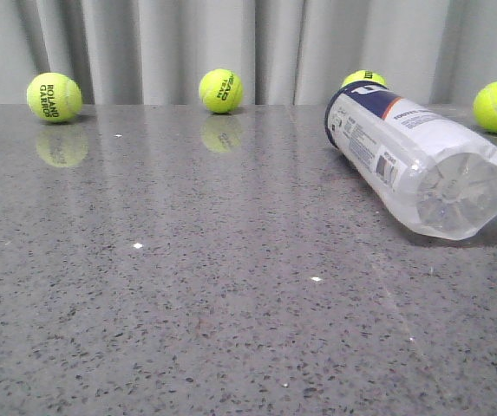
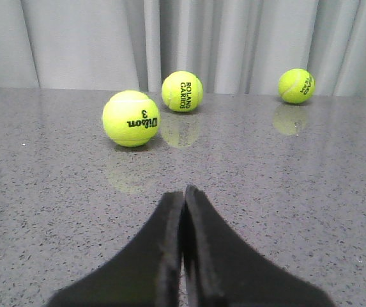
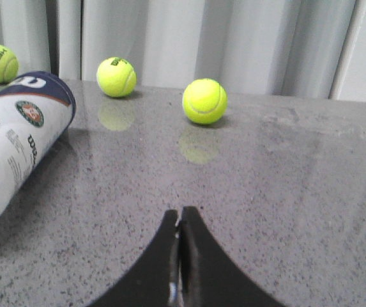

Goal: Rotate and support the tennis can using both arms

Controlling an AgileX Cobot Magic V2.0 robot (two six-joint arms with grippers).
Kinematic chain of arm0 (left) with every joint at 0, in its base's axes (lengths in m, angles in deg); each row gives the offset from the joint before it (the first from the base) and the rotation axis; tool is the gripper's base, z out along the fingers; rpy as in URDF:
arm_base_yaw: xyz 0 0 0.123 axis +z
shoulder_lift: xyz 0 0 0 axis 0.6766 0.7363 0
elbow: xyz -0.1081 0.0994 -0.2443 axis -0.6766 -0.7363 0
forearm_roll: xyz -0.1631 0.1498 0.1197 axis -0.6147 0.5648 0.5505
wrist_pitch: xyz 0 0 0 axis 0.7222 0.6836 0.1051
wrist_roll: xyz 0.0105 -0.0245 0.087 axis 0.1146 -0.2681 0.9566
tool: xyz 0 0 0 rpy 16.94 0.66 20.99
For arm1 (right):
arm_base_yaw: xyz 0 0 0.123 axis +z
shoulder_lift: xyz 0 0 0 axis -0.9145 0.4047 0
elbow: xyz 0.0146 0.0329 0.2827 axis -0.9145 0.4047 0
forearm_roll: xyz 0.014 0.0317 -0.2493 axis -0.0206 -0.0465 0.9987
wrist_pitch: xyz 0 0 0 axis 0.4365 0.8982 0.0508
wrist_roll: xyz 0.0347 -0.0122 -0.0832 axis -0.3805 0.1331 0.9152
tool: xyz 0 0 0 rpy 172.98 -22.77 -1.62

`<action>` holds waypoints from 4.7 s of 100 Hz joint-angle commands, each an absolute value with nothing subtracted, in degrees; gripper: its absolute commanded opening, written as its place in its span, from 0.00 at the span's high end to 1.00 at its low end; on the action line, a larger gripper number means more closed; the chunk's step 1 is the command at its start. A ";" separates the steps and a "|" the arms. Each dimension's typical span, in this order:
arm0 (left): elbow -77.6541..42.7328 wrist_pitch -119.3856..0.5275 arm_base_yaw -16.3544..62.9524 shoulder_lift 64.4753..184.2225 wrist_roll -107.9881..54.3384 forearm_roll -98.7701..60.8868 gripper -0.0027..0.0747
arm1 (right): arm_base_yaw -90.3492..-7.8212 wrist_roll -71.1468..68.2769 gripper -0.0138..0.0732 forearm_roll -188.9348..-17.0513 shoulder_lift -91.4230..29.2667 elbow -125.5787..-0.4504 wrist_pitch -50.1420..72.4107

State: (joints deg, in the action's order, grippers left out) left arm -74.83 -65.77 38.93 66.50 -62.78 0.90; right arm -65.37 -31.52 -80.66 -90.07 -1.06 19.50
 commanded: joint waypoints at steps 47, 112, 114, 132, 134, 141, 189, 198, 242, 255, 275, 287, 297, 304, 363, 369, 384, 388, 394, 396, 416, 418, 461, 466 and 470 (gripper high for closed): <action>-77.31 -69.94 38.38 64.55 -63.31 0.66 0.99 | -65.19 -31.92 0.92 -81.55 -85.07 -20.68 4.46; -77.31 -69.94 38.38 64.55 -63.31 0.66 0.99 | -65.19 -31.92 0.68 -81.55 -51.56 -50.03 -17.81; -77.31 -69.94 38.38 64.55 -63.31 0.66 0.99 | -65.19 -31.92 0.63 -81.55 -50.87 -50.46 -18.40; -77.31 -69.94 38.38 64.55 -63.31 0.66 0.99 | -65.19 -31.92 0.10 -81.55 -48.04 -51.49 -20.37; -77.31 -69.94 38.38 64.55 -63.31 0.66 0.99 | -65.19 -31.92 0.07 -81.55 -48.04 -51.49 -20.37; -77.31 -69.94 38.38 64.55 -63.31 0.66 0.99 | -65.19 -31.86 0.12 -81.55 -48.04 -51.49 -19.91; -77.31 -69.94 38.38 64.55 -63.31 0.66 0.99 | -65.12 -31.91 0.16 -84.25 -46.37 -51.93 -22.29; -77.31 -69.94 38.38 64.55 -63.31 0.66 0.99 | -64.31 -30.97 0.16 -86.05 -43.84 -54.24 -25.03; -77.31 -69.94 38.38 64.55 -63.31 0.66 0.99 | -51.50 -32.32 0.16 -92.06 -21.72 -76.27 -38.44; -77.31 -69.94 38.38 64.55 -63.31 0.66 0.99 | -47.87 -34.28 0.16 -92.06 -14.84 -82.77 -40.11; -77.31 -69.94 38.38 64.55 -63.31 0.66 0.99 | -44.34 -37.75 0.16 -92.16 -5.21 -90.15 -40.40; -77.31 -69.94 38.38 64.55 -63.31 0.66 0.99 | -44.27 -39.29 0.16 -92.45 -0.45 -92.72 -40.91; -77.31 -69.94 38.38 64.55 -63.31 0.66 0.99 | -44.27 -39.91 0.16 -92.45 2.77 -94.41 -41.69; -77.31 -69.94 38.38 64.55 -63.31 0.66 0.99 | -44.27 -40.11 0.16 -92.45 4.55 -95.12 -41.80; -77.31 -69.94 38.38 64.55 -63.31 0.66 0.99 | -44.27 -41.78 0.16 -92.33 13.84 -95.24 -41.56; -77.31 -69.94 38.38 64.55 -63.31 0.66 0.99 | -44.27 -41.78 0.16 -92.33 13.90 -95.24 -41.51; -77.31 -69.94 38.38 64.55 -63.31 0.66 0.99 | -44.27 -41.78 0.28 -92.33 13.90 -95.24 -41.56; -77.31 -69.94 38.38 64.55 -63.31 0.66 0.99 | -44.27 -41.78 0.34 -92.28 13.90 -95.24 -41.56; -77.31 -69.94 38.38 64.55 -63.31 0.66 0.99 | -44.27 -41.65 0.42 -92.21 13.90 -95.24 -41.45; -77.31 -69.94 38.38 64.55 -63.31 0.66 0.99 | -44.27 -41.59 0.45 -92.05 13.90 -95.24 -41.45; -77.31 -69.94 38.38 64.55 -63.31 0.66 0.99 | -44.19 -35.73 0.54 -91.95 13.84 -96.97 -42.22; -77.31 -69.94 38.38 64.55 -63.31 0.66 0.99 | -44.19 -34.86 0.54 -91.95 13.84 -97.57 -42.52; -77.31 -69.94 38.38 64.55 -63.31 0.66 0.99 | -40.04 -1.82 0.54 -91.95 13.84 -113.82 -45.25; -77.31 -69.94 38.38 64.55 -63.31 0.66 0.99 | -39.35 3.65 0.54 -91.95 13.84 -114.22 -45.20; -77.31 -69.94 38.38 64.55 -63.31 0.66 0.99 | -38.83 8.21 0.54 -91.95 13.84 -114.28 -45.27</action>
State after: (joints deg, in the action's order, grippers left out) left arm -74.83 -65.64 38.93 66.50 -62.78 0.90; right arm -39.64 -1.58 -92.32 16.87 -112.03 -46.25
